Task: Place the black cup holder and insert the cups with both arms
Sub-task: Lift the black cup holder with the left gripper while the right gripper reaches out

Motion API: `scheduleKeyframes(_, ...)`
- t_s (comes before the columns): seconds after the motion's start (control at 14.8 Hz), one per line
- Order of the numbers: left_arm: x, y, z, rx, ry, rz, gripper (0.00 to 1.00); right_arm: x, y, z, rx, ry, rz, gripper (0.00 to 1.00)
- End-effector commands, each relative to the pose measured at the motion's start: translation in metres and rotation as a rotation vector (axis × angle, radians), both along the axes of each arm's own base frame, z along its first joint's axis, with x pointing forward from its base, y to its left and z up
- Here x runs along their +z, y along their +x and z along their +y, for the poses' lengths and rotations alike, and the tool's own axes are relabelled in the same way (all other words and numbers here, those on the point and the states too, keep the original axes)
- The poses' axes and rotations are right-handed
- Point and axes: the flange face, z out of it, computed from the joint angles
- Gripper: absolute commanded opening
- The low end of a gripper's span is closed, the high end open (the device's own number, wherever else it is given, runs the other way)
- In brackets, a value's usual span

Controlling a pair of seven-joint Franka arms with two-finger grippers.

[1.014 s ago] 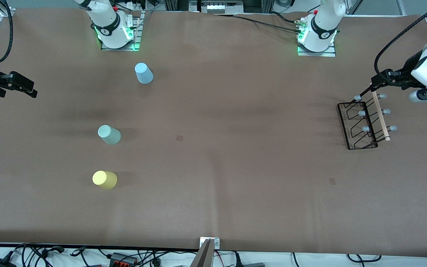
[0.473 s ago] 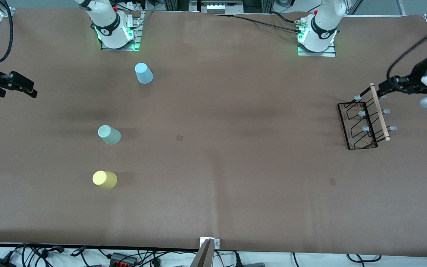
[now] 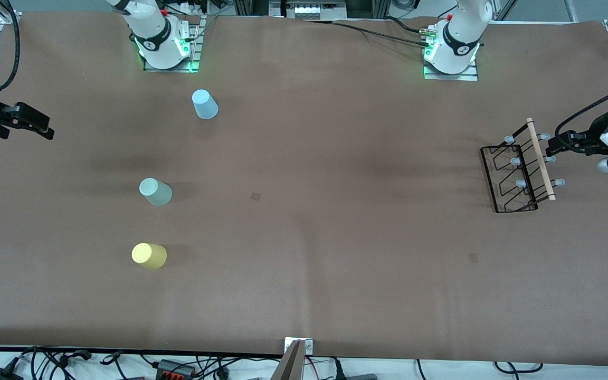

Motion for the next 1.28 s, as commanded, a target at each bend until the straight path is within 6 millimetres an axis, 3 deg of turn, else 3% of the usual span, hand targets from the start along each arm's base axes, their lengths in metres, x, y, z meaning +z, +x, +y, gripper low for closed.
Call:
scheduleKeyframes(0.0,-0.04,-0.037,0.02,-0.053,0.02,-0.027,1.0,-0.008,0.002,0.001,0.003,0.003,0.011,1.0)
scheduleKeyframes(0.14,-0.065,-0.051,0.024,-0.062,0.021,-0.034,1.0,-0.02,0.007,0.0,0.004,0.002,0.034,1.0)
scheduleKeyframes(0.34,-0.077,-0.051,0.025,-0.072,0.012,-0.016,1.0,-0.048,0.019,0.003,0.012,0.0,0.079,1.0)
scheduleKeyframes(0.74,-0.099,-0.046,0.026,-0.079,0.001,0.0,1.0,-0.072,0.029,0.021,0.05,0.0,0.11,1.0)
scheduleKeyframes(1.01,-0.113,-0.046,0.027,-0.075,-0.006,0.015,0.9,-0.085,0.034,0.026,0.038,0.027,0.127,1.0)
scheduleKeyframes(1.22,-0.116,-0.047,0.026,-0.077,-0.009,0.024,0.75,-0.087,0.034,0.038,0.052,0.044,0.129,1.0)
